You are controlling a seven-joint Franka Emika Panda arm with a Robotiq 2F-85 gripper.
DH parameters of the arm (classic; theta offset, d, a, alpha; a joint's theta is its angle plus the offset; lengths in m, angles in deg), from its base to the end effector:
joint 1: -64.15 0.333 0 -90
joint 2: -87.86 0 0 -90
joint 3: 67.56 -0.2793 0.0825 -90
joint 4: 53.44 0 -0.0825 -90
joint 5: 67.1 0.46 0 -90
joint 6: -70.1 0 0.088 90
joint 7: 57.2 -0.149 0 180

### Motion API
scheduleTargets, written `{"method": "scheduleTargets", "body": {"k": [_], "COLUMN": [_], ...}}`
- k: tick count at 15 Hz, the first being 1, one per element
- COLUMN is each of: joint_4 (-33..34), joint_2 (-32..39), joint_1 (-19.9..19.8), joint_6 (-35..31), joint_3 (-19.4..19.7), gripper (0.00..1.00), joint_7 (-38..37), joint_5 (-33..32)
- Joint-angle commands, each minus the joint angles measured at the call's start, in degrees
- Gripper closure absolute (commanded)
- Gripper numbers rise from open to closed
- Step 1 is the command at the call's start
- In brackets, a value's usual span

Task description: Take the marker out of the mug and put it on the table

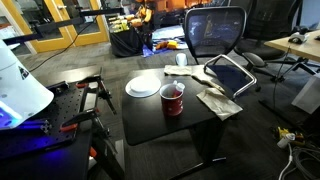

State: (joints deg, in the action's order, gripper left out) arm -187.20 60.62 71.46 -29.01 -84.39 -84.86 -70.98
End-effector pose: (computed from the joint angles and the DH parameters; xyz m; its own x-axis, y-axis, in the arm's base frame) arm 0.4433 0.1824 0.4008 0.9951 -0.0912 -0.0390 -0.0791 -0.9671 0.2419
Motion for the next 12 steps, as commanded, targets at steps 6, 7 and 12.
{"method": "scheduleTargets", "body": {"k": [6, 7, 12], "joint_4": [-14.6, -16.2, -21.7], "joint_2": [-0.6, -0.6, 0.1], "joint_1": [-3.4, -3.9, -5.6], "joint_6": [-20.1, -22.1, -29.2], "joint_3": [1.7, 1.7, 1.6], "gripper": [0.00, 0.00, 0.00], "joint_7": [-12.7, -14.5, -21.6], "joint_5": [2.7, 2.5, 1.3]}}
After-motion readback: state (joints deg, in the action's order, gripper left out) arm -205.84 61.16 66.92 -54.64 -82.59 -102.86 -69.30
